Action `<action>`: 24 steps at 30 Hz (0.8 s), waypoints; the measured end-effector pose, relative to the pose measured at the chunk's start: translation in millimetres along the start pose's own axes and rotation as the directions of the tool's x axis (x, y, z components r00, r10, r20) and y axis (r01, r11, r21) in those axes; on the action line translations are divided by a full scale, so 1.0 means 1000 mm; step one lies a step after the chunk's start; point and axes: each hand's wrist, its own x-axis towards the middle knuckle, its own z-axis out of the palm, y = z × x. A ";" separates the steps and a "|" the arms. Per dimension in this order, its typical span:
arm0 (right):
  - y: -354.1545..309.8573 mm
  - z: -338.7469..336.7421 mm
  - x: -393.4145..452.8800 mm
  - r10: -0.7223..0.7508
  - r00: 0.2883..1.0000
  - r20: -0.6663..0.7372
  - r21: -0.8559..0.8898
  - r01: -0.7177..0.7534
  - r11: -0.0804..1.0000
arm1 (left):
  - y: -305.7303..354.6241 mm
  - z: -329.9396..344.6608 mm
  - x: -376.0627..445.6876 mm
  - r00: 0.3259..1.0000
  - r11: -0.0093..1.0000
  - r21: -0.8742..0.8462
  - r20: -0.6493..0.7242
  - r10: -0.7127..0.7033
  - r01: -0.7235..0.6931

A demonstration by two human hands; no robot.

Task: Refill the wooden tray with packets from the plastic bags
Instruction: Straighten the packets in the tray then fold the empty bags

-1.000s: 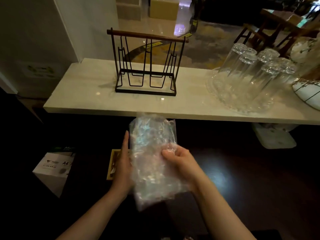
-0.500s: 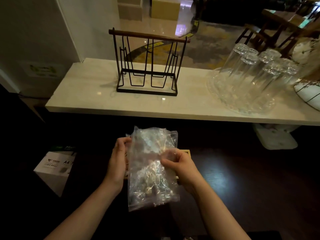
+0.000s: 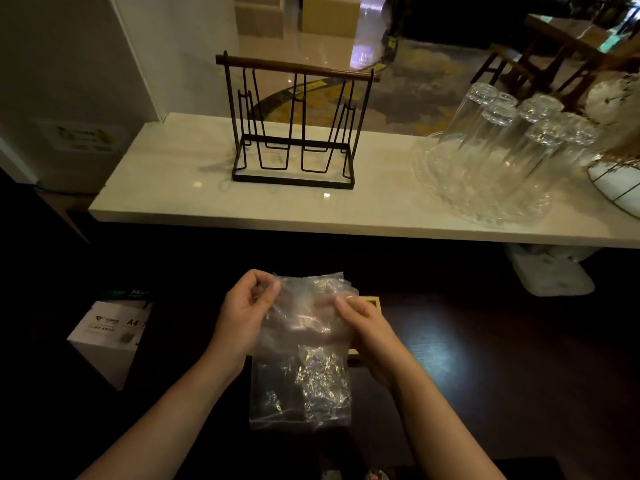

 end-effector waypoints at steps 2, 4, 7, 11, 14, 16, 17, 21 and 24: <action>-0.010 0.002 0.004 -0.046 0.998 -0.050 0.045 0.048 0.998 | -0.001 0.001 -0.001 1.000 1.000 -0.014 0.013 0.010 -0.010; -0.016 0.003 0.009 -0.104 0.987 -0.121 0.027 0.108 0.994 | 0.001 0.001 -0.002 1.000 0.999 -0.036 0.018 0.011 -0.010; -0.014 0.001 0.012 -0.169 0.970 -0.174 -0.001 0.171 0.985 | 0.004 -0.003 0.000 0.999 0.998 -0.059 -0.029 0.019 -0.020; -0.010 0.005 0.013 -0.184 0.954 -0.236 0.050 0.201 0.978 | 0.005 -0.008 0.001 0.991 0.947 -0.307 -0.060 -0.121 0.097; -0.010 0.009 0.017 -0.212 0.928 -0.307 0.058 0.240 0.969 | 0.002 -0.003 -0.008 0.939 0.944 -0.175 0.253 -0.232 0.281; -0.013 0.010 0.016 -0.227 0.909 -0.350 0.049 0.260 0.964 | 0.000 0.004 -0.015 0.908 0.961 0.135 0.318 -0.272 0.241; -0.014 0.009 0.017 -0.227 0.903 -0.364 0.054 0.263 0.963 | -0.003 0.006 -0.015 0.919 0.955 0.212 0.292 -0.264 0.206; -0.014 0.005 0.017 -0.113 0.929 -0.352 0.175 0.184 0.967 | -0.014 0.008 -0.017 0.949 0.976 0.087 0.233 -0.213 0.198; -0.009 -0.005 0.013 0.021 0.987 -0.162 0.340 0.036 0.940 | -0.012 0.010 -0.018 0.975 0.980 -0.051 0.124 -0.183 0.191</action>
